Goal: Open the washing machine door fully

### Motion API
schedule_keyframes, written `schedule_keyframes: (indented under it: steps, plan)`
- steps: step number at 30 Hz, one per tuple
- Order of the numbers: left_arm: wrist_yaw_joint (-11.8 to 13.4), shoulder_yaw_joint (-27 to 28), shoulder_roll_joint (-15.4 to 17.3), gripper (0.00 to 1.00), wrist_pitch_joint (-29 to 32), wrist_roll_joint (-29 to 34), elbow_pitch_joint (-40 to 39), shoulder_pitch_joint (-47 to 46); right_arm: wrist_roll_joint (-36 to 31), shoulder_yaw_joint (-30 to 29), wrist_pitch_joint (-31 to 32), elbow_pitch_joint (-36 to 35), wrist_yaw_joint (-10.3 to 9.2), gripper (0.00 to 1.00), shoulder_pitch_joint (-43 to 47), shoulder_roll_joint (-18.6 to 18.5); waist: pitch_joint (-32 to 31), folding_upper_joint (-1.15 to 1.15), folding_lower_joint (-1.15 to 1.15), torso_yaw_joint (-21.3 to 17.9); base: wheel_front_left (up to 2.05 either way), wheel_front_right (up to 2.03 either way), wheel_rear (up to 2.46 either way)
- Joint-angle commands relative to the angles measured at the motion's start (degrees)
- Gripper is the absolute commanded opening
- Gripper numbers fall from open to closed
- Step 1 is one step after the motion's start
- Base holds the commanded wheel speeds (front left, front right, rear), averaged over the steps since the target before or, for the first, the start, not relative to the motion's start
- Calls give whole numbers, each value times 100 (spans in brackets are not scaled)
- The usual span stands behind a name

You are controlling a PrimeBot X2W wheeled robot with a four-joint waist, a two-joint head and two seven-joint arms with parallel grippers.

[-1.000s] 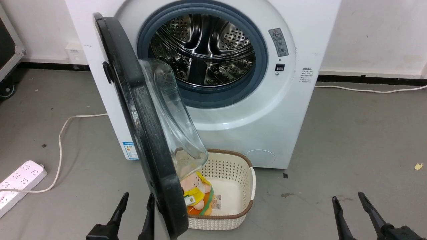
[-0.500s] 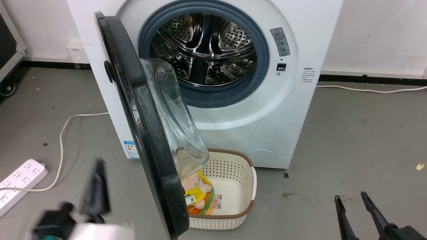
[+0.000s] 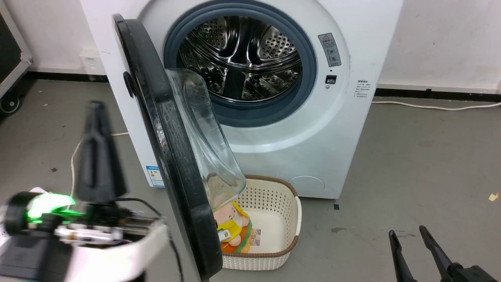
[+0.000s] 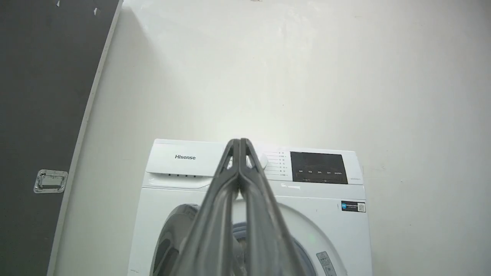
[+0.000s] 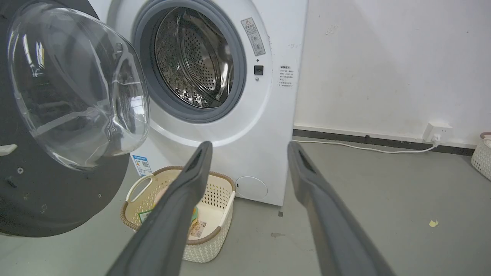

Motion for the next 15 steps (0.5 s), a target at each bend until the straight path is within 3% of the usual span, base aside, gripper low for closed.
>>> schedule_keyframes:
  steps: [1, 10, 15]
  plan:
    - [13, -145, 7, 0, -24, 18, 20, 61, 1, 4, -26, 30, 5, 100, -47, 27, -7, 0, 0, -3, 0, 0, 0]
    - [-127, -1603, 7, 0, 195, -92, 1156, 651, 1, -14, -26, 57, 5, 100, -25, 27, 12, 0, 0, 20, 0, 0, 0]
    - [-138, -2063, 7, 0, 565, -304, 2111, 772, 26, -8, -26, 69, 5, 100, -49, 27, 32, 0, 0, 27, 0, 0, 0]
